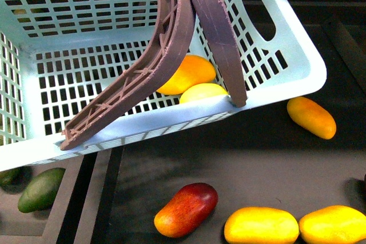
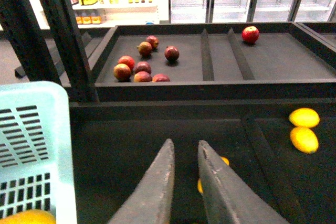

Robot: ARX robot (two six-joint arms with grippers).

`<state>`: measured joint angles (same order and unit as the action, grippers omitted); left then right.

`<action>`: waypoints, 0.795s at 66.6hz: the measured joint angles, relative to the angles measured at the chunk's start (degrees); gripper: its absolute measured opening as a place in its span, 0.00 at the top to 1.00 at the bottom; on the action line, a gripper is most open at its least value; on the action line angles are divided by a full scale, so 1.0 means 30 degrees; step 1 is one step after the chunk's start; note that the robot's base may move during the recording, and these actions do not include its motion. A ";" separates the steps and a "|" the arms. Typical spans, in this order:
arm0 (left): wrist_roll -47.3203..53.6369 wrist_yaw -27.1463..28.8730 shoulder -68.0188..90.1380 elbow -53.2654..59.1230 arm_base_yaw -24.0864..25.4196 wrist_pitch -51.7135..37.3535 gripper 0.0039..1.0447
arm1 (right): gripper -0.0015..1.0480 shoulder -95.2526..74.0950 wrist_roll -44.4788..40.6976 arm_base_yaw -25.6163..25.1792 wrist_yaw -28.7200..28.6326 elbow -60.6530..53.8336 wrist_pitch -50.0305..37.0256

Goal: Pick lemon and mango into basket

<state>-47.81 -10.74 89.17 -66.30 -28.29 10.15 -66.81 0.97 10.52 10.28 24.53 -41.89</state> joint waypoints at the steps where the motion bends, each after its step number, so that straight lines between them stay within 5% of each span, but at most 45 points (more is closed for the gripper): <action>1: 0.0000 0.0000 -0.0007 0.0000 0.0000 0.0000 0.87 | 0.88 0.0233 -0.0022 -0.0124 -0.0087 -0.0313 -0.0073; 5: -0.0015 -0.0015 0.0000 0.0000 0.0000 0.0000 0.87 | 0.98 0.0918 -0.0124 -0.0401 -0.0372 -0.1173 -0.0219; 35: -0.0007 -0.0051 -0.0007 0.0000 0.0022 0.0000 0.87 | 0.98 0.6382 -0.0226 -0.3024 -0.3308 -0.5770 0.0692; 53: -0.0007 -0.0058 0.0000 0.0000 0.0029 0.0000 0.87 | 0.98 0.9391 -0.0226 -0.3439 -0.3381 -0.6943 0.2506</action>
<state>-47.83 -10.92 89.17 -66.30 -28.21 10.15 -38.63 0.30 0.21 0.14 3.70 -34.37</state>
